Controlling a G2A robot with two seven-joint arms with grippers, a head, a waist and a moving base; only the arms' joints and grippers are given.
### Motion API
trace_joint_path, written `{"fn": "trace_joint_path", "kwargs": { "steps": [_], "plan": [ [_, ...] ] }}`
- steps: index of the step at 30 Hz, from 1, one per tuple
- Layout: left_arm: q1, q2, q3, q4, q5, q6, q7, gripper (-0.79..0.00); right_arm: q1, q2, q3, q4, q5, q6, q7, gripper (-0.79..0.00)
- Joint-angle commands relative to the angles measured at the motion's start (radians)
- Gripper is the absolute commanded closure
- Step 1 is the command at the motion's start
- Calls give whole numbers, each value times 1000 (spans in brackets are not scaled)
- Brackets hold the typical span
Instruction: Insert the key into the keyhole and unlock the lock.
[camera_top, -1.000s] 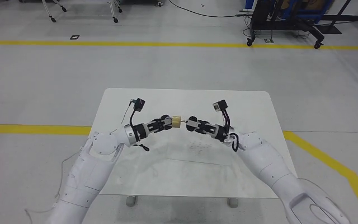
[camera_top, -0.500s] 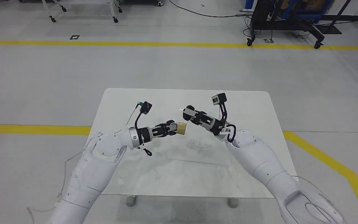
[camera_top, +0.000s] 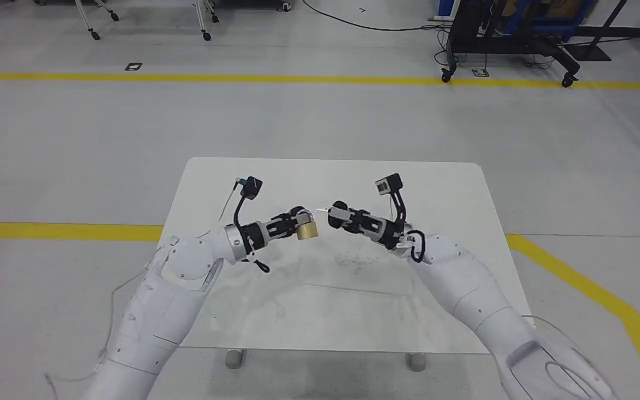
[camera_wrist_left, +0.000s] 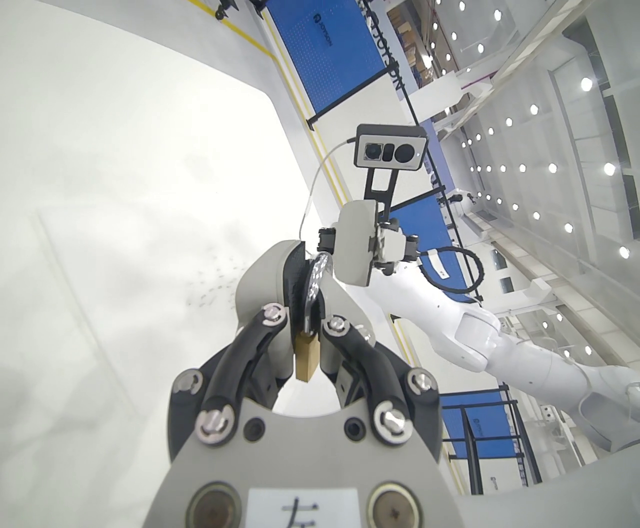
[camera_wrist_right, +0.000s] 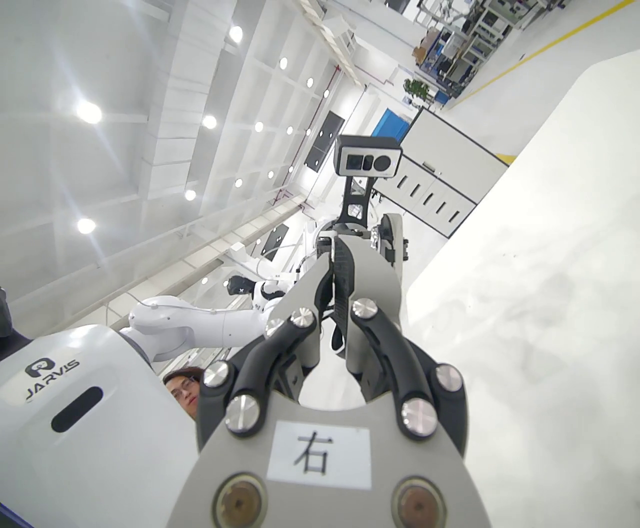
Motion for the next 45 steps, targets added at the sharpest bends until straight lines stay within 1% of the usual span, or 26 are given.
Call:
{"fn": "trace_joint_path", "kwargs": {
  "steps": [1,6,7,8,10,11,13,14,16,19,22,30,34,36,40,43,45],
  "plan": [
    [0,1,-2,-4,27,1,20,0,-1,1,7,1,1,-3,-6,0],
    [0,1,-2,-4,27,1,20,0,-1,1,7,1,1,-3,-6,0],
    [5,0,-2,-1,30,15,34,0,-1,1,7,1,1,-3,-6,0],
    [6,-1,4,-6,40,40,53,0,-1,1,7,1,1,-3,-6,0],
    [4,-10,17,0,-14,115,91,0,-26,1,24,-32,43,10,-48,0],
    [-3,-15,24,8,-54,165,103,0,-48,3,33,-55,72,25,-51,0],
    [-27,-26,40,37,-121,274,116,0,-81,14,57,-70,71,74,-64,0],
    [-41,-34,45,55,-187,329,124,0,-108,18,66,-86,85,112,-75,0],
    [-78,-48,65,87,-258,394,133,0,-156,30,89,-128,87,181,-93,0],
    [-131,-67,94,143,-336,434,130,0,-240,53,132,-217,43,271,-131,0],
    [-162,-81,107,187,-391,438,148,0,-328,78,192,-346,6,361,-178,0],
    [-162,-81,107,187,-391,438,148,0,-328,78,192,-346,6,361,-178,0],
    [-152,-85,103,160,-393,419,212,0,-329,77,192,-353,-3,364,-190,0],
    [-144,-89,106,156,-398,406,241,0,-336,76,192,-380,-56,362,-246,0],
    [-137,-100,124,163,-405,373,284,0,-374,75,195,-451,-209,368,-416,0],
    [-148,-110,148,176,-399,359,295,0,-410,74,193,-516,-285,416,-510,0],
    [-158,-117,163,191,-409,357,286,0,-429,73,191,-555,-363,461,-581,0]
  ]
}}
